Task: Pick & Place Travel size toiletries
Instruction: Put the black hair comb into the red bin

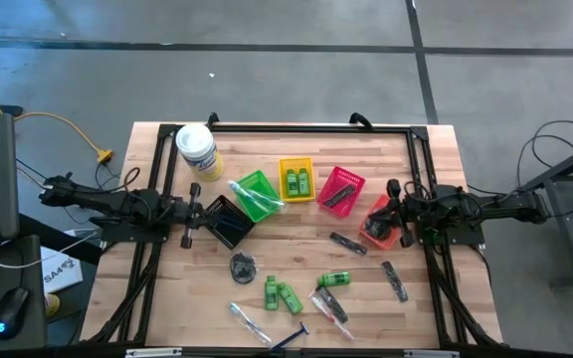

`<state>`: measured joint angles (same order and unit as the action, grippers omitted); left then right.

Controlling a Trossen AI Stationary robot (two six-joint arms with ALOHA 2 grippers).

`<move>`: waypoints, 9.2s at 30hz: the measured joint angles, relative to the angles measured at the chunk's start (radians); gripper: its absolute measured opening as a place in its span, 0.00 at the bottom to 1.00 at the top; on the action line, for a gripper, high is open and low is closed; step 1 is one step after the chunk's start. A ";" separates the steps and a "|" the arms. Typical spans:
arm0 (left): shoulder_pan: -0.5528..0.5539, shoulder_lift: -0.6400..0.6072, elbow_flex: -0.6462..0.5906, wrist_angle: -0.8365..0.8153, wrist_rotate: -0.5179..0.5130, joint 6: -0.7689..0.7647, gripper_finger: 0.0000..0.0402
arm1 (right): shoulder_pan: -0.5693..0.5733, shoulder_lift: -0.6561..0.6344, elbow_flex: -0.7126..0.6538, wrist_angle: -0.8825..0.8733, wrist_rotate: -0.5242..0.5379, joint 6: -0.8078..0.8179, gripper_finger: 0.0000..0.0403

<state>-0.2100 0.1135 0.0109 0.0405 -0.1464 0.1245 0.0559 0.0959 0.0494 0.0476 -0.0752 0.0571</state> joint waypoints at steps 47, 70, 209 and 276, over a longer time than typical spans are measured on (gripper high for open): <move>0.000 0.022 0.000 -0.001 -0.005 -0.079 0.00 | 0.000 0.000 0.000 -0.066 0.021 0.026 0.02; 0.000 0.022 0.000 -0.001 -0.003 -0.050 0.00 | 0.014 0.086 0.005 0.053 0.033 0.156 0.02; 0.000 0.022 0.000 -0.005 0.007 -0.077 0.00 | 0.136 0.597 0.346 -0.142 0.049 0.148 0.02; 0.000 0.115 0.000 -0.005 0.013 -0.129 0.00 | 0.825 1.308 0.950 -1.137 0.199 1.330 0.17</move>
<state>-0.2097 0.2281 0.0109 0.0351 -0.1329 -0.0048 0.8812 1.4036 0.9993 -1.0893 0.1238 1.3874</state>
